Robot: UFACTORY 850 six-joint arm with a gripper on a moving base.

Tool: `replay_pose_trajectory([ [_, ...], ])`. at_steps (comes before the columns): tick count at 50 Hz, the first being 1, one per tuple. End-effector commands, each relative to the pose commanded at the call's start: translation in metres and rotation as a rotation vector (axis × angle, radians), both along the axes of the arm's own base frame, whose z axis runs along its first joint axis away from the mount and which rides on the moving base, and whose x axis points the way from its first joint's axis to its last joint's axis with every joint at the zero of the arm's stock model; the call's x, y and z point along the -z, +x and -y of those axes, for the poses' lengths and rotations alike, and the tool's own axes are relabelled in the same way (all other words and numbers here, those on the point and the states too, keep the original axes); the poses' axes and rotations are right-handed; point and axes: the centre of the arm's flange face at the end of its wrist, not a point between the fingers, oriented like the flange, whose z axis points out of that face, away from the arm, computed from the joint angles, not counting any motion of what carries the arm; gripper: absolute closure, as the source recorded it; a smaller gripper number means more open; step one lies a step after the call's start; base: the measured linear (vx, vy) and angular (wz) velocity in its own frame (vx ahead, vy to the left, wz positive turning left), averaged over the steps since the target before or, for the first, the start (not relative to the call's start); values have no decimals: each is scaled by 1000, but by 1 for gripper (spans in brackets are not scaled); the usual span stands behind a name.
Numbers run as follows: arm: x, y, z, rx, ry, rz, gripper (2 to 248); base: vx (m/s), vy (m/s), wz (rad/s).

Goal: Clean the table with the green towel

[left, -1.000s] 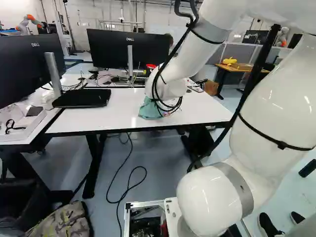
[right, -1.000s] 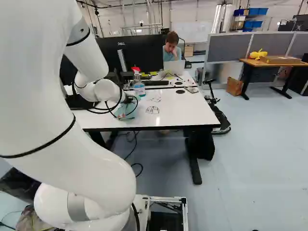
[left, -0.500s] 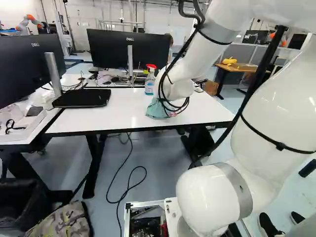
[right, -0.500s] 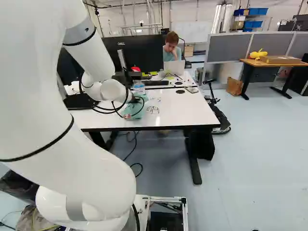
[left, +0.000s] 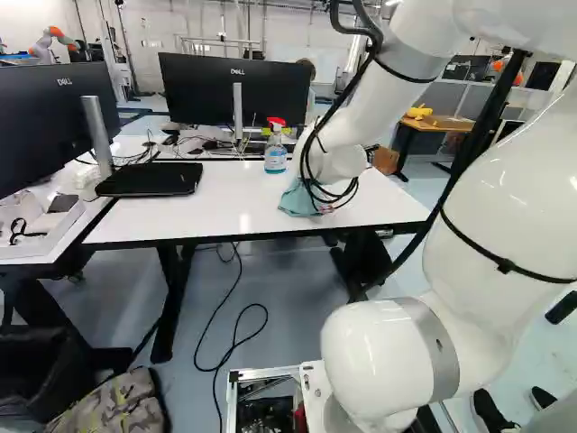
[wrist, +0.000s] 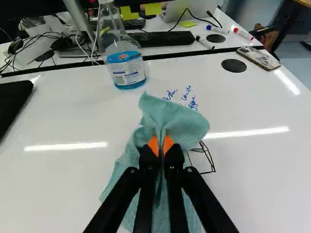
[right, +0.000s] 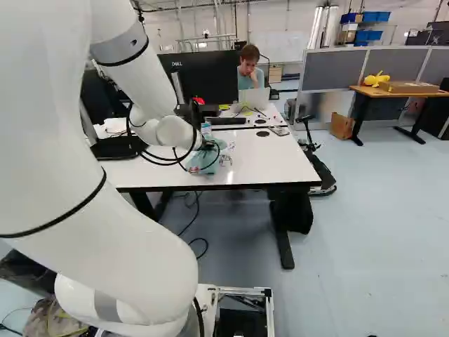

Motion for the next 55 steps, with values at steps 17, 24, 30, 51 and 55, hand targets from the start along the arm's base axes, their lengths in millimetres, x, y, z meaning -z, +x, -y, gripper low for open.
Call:
replay_pose_trajectory([
  [17,0,0,13,31,0,0,219,0,0,0],
  [24,0,0,13,31,0,0,219,0,0,0],
  [30,0,0,13,31,0,0,219,0,0,0],
  [51,17,5,13,31,0,-41,219,0,0,0],
  [55,17,5,13,31,0,-41,219,0,0,0],
])
